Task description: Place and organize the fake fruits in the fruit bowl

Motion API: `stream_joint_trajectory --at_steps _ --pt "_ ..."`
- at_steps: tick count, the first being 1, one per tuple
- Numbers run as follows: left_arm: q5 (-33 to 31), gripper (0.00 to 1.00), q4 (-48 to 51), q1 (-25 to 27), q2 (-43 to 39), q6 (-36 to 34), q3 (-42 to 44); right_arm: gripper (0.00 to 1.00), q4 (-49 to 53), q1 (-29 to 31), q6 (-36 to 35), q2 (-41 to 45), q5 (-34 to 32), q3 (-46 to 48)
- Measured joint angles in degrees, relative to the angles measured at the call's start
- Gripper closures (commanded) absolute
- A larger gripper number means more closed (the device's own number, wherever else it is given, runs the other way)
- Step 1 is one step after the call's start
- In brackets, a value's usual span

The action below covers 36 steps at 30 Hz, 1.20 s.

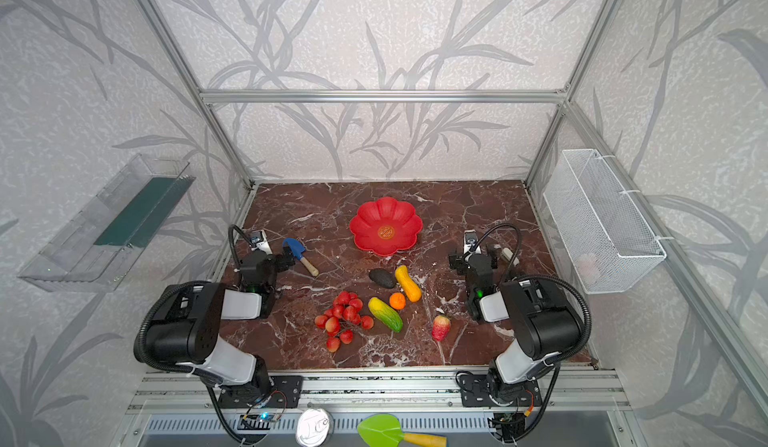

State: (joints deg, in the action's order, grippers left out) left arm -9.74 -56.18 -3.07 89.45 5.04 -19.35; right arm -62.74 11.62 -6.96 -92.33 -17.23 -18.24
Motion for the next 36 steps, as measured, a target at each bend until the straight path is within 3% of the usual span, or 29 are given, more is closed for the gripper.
stream_joint_trajectory --at_steps 27,31,34,36 --pt "0.5 0.03 -0.2 0.0 0.0 -0.1 0.0 0.01 2.3 -1.1 0.9 0.6 2.1 -0.3" --pt "0.1 0.03 0.5 0.0 -3.1 -0.1 1.4 0.01 16.5 -0.1 2.3 11.0 -1.5 -2.9" --pt "-2.2 0.03 7.9 0.8 -12.4 0.4 1.1 0.01 30.9 0.2 7.5 21.4 -1.0 -11.3" --pt "-3.6 0.03 14.0 1.2 -19.6 3.2 -0.8 0.01 34.9 0.2 11.9 27.0 0.9 -15.2"
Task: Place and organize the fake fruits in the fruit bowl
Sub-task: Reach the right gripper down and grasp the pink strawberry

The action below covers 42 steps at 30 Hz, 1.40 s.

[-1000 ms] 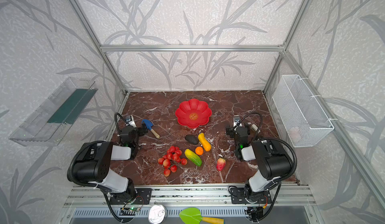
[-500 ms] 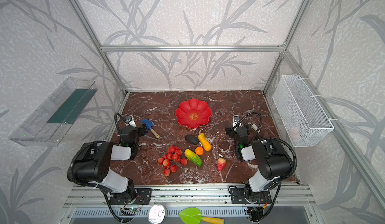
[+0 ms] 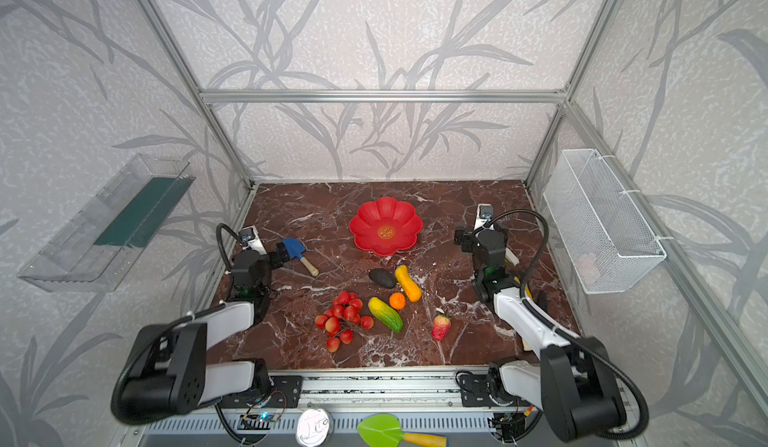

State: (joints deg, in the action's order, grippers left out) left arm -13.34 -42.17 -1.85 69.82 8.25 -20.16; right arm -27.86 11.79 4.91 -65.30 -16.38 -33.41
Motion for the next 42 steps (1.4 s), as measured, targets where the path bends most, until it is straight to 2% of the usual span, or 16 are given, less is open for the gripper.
stream_joint_trajectory --at_steps 3,6,12,17,24,29,42 --pt "-0.5 0.04 7.8 0.2 -8.8 6.2 -4.9 0.04 5.7 -0.3 4.8 7.2 6.7 -1.3" --pt "1.0 0.05 14.3 0.2 -14.1 11.6 -9.1 0.06 18.6 0.9 8.0 9.6 10.6 -2.9" --pt "5.7 0.06 27.5 0.2 -16.0 17.8 -12.3 0.09 48.1 14.6 14.8 10.4 9.1 -5.3" --pt "8.8 0.06 32.4 0.2 -15.0 20.7 -12.3 0.11 60.8 23.9 23.1 14.6 7.9 -1.9" --pt "10.6 0.06 33.9 0.2 -14.7 22.7 -12.3 0.18 63.9 32.9 34.4 13.9 8.0 4.5" --pt "10.8 0.06 34.5 0.2 -15.4 23.4 -12.2 0.25 62.3 35.2 38.7 11.3 8.4 5.6" --pt "11.1 0.06 35.3 0.2 -19.6 24.0 -10.8 0.63 55.3 35.6 41.5 7.1 7.3 8.2"
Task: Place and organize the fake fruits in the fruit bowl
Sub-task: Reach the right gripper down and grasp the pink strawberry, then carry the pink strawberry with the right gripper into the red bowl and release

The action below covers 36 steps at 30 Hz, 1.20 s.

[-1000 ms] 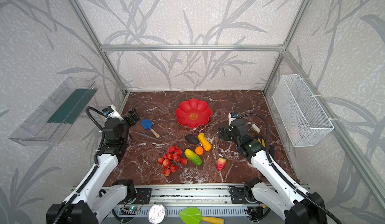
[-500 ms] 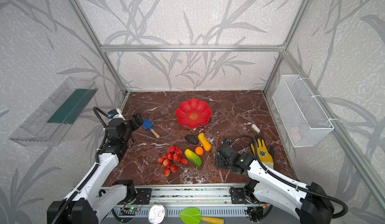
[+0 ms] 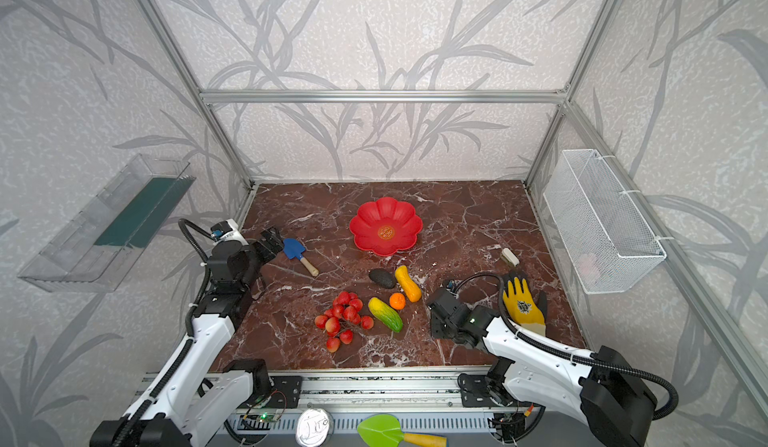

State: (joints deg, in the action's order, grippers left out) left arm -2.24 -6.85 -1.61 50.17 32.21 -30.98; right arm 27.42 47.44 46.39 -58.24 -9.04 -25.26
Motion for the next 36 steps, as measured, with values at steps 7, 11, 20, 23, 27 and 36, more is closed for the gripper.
stream_joint_trajectory --at_steps 7,11,20,23,27,36 --pt "0.9 0.06 1.5 0.0 -1.9 0.8 0.5 0.70 -0.6 -0.1 -8.8 0.8 -6.9 -7.8" --pt "1.9 0.06 3.2 0.0 -3.1 1.0 0.5 0.71 -5.4 -2.2 -17.0 -6.9 -8.4 -19.8" --pt "5.6 0.07 12.1 0.0 -9.3 1.4 0.5 0.71 -15.3 -10.1 -30.6 -35.8 -0.6 -46.2" --pt "7.0 0.08 15.4 0.0 -10.9 1.3 0.3 0.71 -15.8 -11.6 -33.0 -46.1 1.9 -54.2" --pt "9.1 0.10 18.9 0.0 -11.5 1.3 -0.2 0.71 -15.2 -13.0 -34.8 -57.6 4.3 -62.8" --pt "14.4 0.15 22.0 0.0 -9.7 1.5 -2.0 0.61 -10.8 -14.4 -37.0 -70.6 5.9 -73.9"
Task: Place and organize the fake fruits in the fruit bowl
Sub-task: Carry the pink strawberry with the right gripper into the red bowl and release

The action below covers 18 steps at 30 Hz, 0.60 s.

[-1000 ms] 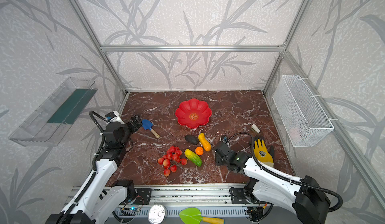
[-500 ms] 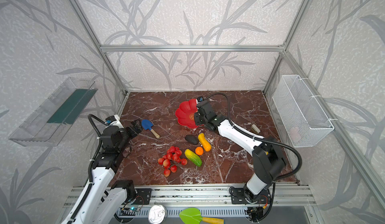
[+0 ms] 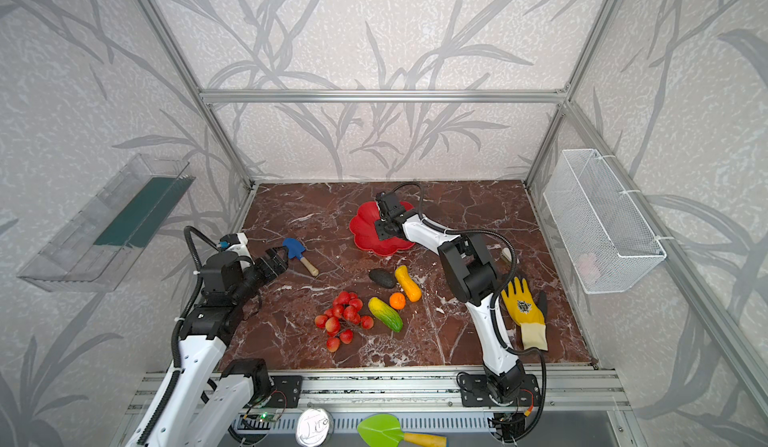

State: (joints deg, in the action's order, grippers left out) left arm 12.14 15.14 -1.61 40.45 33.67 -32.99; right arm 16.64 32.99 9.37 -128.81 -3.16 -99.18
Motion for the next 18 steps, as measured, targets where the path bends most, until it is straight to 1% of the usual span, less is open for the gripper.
stream_joint_trajectory --at_steps 7,9,11,13,15,18 --pt "4.2 0.18 0.1 0.6 4.1 2.1 -0.5 0.31 1.2 -0.4 0.3 -1.0 0.9 -1.4" --pt "4.6 0.19 -0.2 1.7 5.3 2.8 -0.5 0.23 1.0 -0.7 0.7 -0.6 1.5 -1.0" --pt "4.2 0.19 -0.8 4.9 6.7 3.5 -0.6 0.16 -0.2 -1.1 1.0 1.7 2.1 1.5" --pt "3.5 0.19 -1.4 8.4 8.2 3.9 -0.8 0.10 -1.5 -1.7 1.5 6.2 2.3 5.9" --pt "2.5 0.19 -2.5 12.3 10.5 4.5 -1.1 0.06 -3.4 -2.5 2.0 12.7 2.5 11.5" --pt "1.1 0.19 -4.3 18.0 15.9 5.4 -2.6 0.00 -8.2 -3.6 3.1 26.1 2.6 22.2"
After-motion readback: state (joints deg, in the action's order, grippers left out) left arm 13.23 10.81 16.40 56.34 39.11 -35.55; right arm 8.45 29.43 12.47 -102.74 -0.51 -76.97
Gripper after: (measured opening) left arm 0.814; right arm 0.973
